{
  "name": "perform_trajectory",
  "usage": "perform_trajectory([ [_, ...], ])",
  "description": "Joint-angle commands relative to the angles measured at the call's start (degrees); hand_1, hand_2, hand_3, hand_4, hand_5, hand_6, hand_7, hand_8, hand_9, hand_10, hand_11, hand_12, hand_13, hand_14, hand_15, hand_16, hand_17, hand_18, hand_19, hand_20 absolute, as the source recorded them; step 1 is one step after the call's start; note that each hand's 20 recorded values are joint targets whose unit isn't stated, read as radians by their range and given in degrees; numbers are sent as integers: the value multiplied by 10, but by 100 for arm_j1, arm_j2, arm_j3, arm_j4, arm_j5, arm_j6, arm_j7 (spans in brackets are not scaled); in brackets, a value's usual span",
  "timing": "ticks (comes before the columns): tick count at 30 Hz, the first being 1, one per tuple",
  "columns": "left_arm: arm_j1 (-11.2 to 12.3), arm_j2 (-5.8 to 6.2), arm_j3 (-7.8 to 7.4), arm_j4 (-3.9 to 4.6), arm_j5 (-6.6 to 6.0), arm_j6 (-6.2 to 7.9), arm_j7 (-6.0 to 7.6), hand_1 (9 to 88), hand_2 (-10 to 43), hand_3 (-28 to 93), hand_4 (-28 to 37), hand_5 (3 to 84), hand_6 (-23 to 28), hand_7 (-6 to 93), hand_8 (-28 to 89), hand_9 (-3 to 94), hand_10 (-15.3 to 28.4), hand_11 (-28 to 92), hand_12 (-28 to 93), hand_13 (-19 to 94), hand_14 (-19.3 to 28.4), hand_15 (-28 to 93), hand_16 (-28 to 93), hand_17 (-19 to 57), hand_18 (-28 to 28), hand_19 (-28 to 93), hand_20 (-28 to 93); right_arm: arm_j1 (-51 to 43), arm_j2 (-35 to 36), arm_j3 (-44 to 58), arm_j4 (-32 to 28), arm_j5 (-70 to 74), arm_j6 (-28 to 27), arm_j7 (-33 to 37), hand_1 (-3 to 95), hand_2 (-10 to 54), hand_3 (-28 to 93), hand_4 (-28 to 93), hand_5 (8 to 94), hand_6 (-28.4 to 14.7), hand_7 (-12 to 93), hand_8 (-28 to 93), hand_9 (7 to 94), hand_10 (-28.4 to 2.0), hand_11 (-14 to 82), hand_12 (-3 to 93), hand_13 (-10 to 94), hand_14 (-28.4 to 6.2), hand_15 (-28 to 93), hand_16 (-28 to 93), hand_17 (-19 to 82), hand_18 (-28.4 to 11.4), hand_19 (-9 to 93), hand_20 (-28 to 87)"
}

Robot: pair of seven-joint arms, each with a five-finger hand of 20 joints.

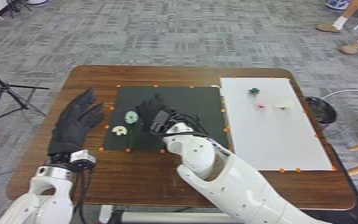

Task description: Arrange flowers

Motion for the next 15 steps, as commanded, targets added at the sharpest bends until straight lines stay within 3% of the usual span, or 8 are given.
perform_trajectory([
  [1, 53, -3, -16, -21, -10, -47, -41, 227, -56, 655, -283, 256, 17, 199, -104, 220, 100, 116, 205, 189, 132, 175, 73, -119, 213, 431, 87, 40, -62, 66, 60, -62, 194, 100, 462, -95, 836, -248, 723, 24, 387, 3, 879, -28, 172, 526, 736, -19, 611, 455, 227, -188, 756, 466],
  [9, 43, -40, -13, -26, 21, -27, -67, 228, -55, 652, -283, 256, 17, 199, -104, 219, 100, 117, 205, 189, 131, 174, 74, -119, 213, 431, 87, 15, 3, 80, -127, 63, 92, 152, 417, -95, 803, -278, 671, 17, 398, -2, 808, -42, 205, 537, 688, -41, 669, 396, 204, -192, 749, 475],
  [13, 55, -41, -17, -29, 18, -14, -67, 227, -56, 655, -283, 256, 17, 200, -104, 219, 100, 116, 204, 189, 131, 174, 74, -119, 213, 431, 87, 2, 13, 148, -177, 87, -43, 211, 361, -95, 816, -281, 624, 13, 386, -3, 662, -86, 442, 453, 611, -72, 748, 379, 188, -198, 747, 491],
  [15, 63, -49, -21, -37, 20, -7, -71, 227, -55, 653, -283, 256, 17, 199, -104, 219, 100, 116, 205, 189, 131, 175, 74, -119, 213, 432, 87, -1, 28, 162, -208, 106, -87, 255, 328, -95, 845, -282, 599, 12, 388, -85, 593, -109, 545, 433, 584, -84, 773, 388, 180, -201, 748, 495],
])
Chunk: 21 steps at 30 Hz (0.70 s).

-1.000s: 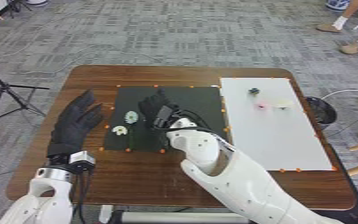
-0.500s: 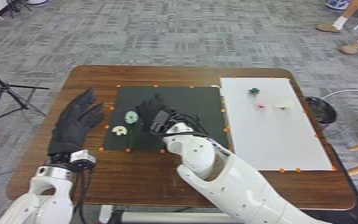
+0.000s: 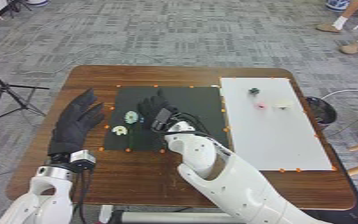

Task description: Arrange flowers

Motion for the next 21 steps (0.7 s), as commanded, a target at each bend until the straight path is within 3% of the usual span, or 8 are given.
perform_trajectory([
  [1, 51, -51, -11, -31, 27, -1, -50, 228, -55, 653, -283, 256, 17, 199, -104, 219, 100, 116, 205, 189, 131, 174, 74, -119, 213, 432, 87, 0, 30, 139, -176, 42, -177, 143, 321, -95, 852, -282, 594, 12, 389, -119, 577, -113, 567, 430, 579, -86, 778, 390, 179, -202, 749, 495],
  [6, 82, -70, -29, -43, 26, 20, -49, 228, -55, 653, -283, 256, 17, 199, -103, 219, 100, 115, 205, 189, 132, 174, 74, -119, 213, 432, 86, 1, 110, 203, -350, 235, -224, 266, 298, -95, 857, -283, 531, -7, 409, -166, 508, -135, 633, 463, 562, -94, 800, 393, 170, -202, 754, 498],
  [13, 199, -89, -38, -89, -14, 117, -17, 228, -53, 651, -283, 256, 17, 199, -103, 219, 100, 115, 206, 189, 132, 175, 74, -119, 213, 432, 86, 130, 378, 607, -652, 601, -669, 469, 283, -95, 860, -283, 482, -25, 390, -162, 449, -146, 614, 450, 519, -110, 801, 378, 153, -201, 748, 498],
  [17, 345, -193, -140, -144, 24, 94, -44, 227, -55, 653, -283, 256, 17, 201, -104, 219, 100, 114, 206, 189, 132, 175, 73, -119, 213, 432, 86, 183, 686, 908, -716, 677, -719, 701, 274, -95, 872, -283, 402, -49, 309, -138, 377, -147, 416, 303, 397, -123, 743, 273, 117, -204, 724, 491],
  [21, 367, -262, -130, -132, 38, 137, -61, 227, -55, 654, -283, 255, 18, 199, -104, 220, 100, 115, 206, 189, 131, 174, 74, -119, 213, 432, 86, 227, 978, 1253, -641, 763, -914, 904, 272, -95, 877, -283, 342, -57, 267, -123, 343, -158, 284, 261, 353, -124, 697, 223, 103, -207, 707, 472],
])
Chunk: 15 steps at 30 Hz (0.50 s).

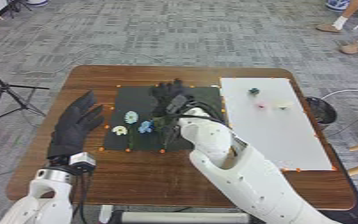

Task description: Arrange flowers

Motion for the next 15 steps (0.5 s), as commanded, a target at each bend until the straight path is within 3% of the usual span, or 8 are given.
perform_trajectory([
  [1, 229, -235, -73, -61, 44, 86, -65, 228, -55, 653, -283, 255, 17, 199, -104, 220, 100, 115, 206, 189, 131, 174, 74, -119, 213, 432, 86, 258, 733, 687, 147, 76, -70, 441, 270, -95, 879, -283, 324, -62, 243, -116, 329, -163, 240, 250, 339, -125, 679, 210, 99, -207, 706, 468],
  [3, 265, -258, -70, -53, 15, 114, -69, 228, -55, 653, -283, 255, 17, 199, -103, 220, 100, 114, 206, 189, 131, 174, 74, -119, 213, 432, 86, 225, 839, 826, 199, 69, -104, 490, 269, -95, 879, -283, 297, -66, 213, -103, 319, -171, 194, 247, 332, -128, 668, 197, 94, -208, 705, 464],
  [4, 423, -292, -150, -114, -12, 86, -50, 228, -55, 653, -283, 255, 17, 199, -103, 219, 100, 114, 206, 189, 131, 174, 74, -119, 213, 432, 86, 146, 931, 840, 83, 114, -165, 640, 269, -95, 876, -283, 287, -67, 201, -99, 318, -174, 176, 242, 332, -126, 663, 192, 93, -208, 704, 463],
  [8, 530, -367, -198, -86, 4, 95, -107, 228, -55, 651, -283, 255, 17, 199, -104, 219, 99, 113, 207, 188, 131, 173, 74, -119, 213, 432, 86, 27, 1038, 1067, 200, 8, -380, 767, 266, -95, 869, -283, 264, -65, 163, -90, 317, -184, 112, 213, 335, -124, 643, 182, 91, -210, 704, 464],
  [10, 568, -397, -255, -84, 31, -17, -195, 227, -56, 652, -283, 255, 17, 199, -104, 218, 99, 112, 207, 187, 131, 172, 74, -119, 212, 431, 85, 3, 1140, 1154, 183, 98, -664, 876, 263, -95, 864, -283, 251, -71, 137, -83, 308, -191, 79, 196, 334, -126, 626, 177, 89, -211, 703, 465],
  [12, 659, -461, -400, -114, 127, -216, -403, 224, -60, 651, -283, 246, 16, 197, -104, 208, 97, 107, 206, 176, 133, 165, 73, -123, 214, 428, 84, 15, 1226, 1244, 192, 122, -1099, 936, 257, -95, 854, -283, 230, -77, 108, -71, 291, -200, 47, 180, 326, -129, 606, 173, 83, -212, 698, 465],
  [15, 688, -456, -378, -110, 98, -123, -351, 222, -65, 638, -283, 230, 15, 189, -99, 195, 95, 96, 211, 167, 129, 141, 76, -129, 216, 419, 80, -2, 1389, 1332, 251, 169, -1108, 952, 241, -95, 841, -283, 204, -91, 73, -53, 266, -210, 18, 161, 306, -137, 579, 171, 69, -215, 687, 467],
])
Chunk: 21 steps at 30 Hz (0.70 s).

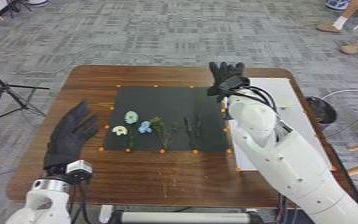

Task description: Arrange flowers

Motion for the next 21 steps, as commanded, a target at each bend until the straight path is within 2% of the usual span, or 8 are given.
perform_trajectory([
  [1, 293, -159, -158, -33, 84, -147, -268, 222, -65, 637, -283, 229, 15, 188, -97, 193, 94, 94, 213, 166, 129, 137, 80, -129, 216, 418, 80, -57, 456, 300, 169, 28, -698, 161, 237, -95, 839, -283, 202, -93, 68, -48, 262, -211, 16, 158, 302, -138, 574, 172, 67, -215, 685, 468],
  [9, 325, -158, -148, -70, 52, -105, -187, 224, -66, 634, -283, 228, 15, 186, -94, 193, 94, 87, 224, 166, 130, 129, 93, -131, 215, 417, 82, 67, 645, 298, 490, -235, -652, 44, 223, -95, 832, -283, 222, -96, 74, -45, 287, -197, 37, 164, 320, -133, 583, 181, 64, -218, 684, 473],
  [10, 358, -172, -180, -80, 54, -140, -175, 225, -65, 633, -283, 228, 15, 187, -94, 193, 94, 87, 225, 166, 129, 129, 93, -131, 214, 416, 82, 91, 674, 293, 509, -260, -698, 57, 223, -95, 833, -283, 230, -93, 80, -45, 295, -195, 42, 166, 324, -132, 586, 182, 65, -218, 684, 474],
  [12, 322, -144, -131, -81, 51, -102, -155, 225, -63, 632, -283, 229, 15, 189, -94, 193, 94, 88, 226, 167, 129, 130, 95, -131, 213, 416, 83, 86, 764, 288, 519, -361, -689, 102, 224, -95, 839, -283, 245, -92, 93, -52, 315, -191, 61, 172, 331, -133, 600, 185, 66, -219, 686, 476],
  [15, 353, -126, -154, -108, 42, -73, -128, 224, -64, 635, -283, 229, 15, 190, -96, 194, 94, 90, 227, 167, 129, 129, 95, -131, 213, 416, 84, 41, 871, 370, 460, -271, -906, 170, 229, -95, 844, -283, 283, -91, 129, -66, 355, -179, 122, 200, 347, -136, 637, 191, 72, -220, 693, 482],
  [17, 381, -121, -170, -123, 36, -43, -108, 224, -64, 635, -283, 229, 15, 191, -97, 194, 94, 91, 227, 167, 129, 129, 95, -131, 213, 416, 85, 53, 908, 447, 355, -136, -1438, 162, 232, -95, 843, -283, 308, -89, 154, -73, 373, -172, 172, 218, 354, -135, 652, 193, 75, -219, 696, 485],
  [19, 365, -108, -141, -125, 30, 18, -104, 224, -63, 636, -283, 230, 15, 191, -97, 195, 94, 92, 227, 167, 129, 129, 95, -131, 213, 416, 86, 7, 967, 471, 275, -157, -1516, 107, 234, -95, 842, -283, 319, -87, 162, -78, 383, -167, 196, 224, 362, -135, 657, 193, 75, -220, 698, 487],
  [21, 351, -115, -153, -117, 26, 2, -113, 226, -63, 635, -283, 230, 16, 191, -97, 196, 94, 92, 226, 168, 129, 130, 95, -130, 212, 416, 86, -65, 1026, 524, 141, -62, -1583, 134, 234, -95, 838, -283, 327, -87, 167, -80, 384, -165, 209, 228, 363, -135, 657, 194, 72, -221, 698, 490],
])
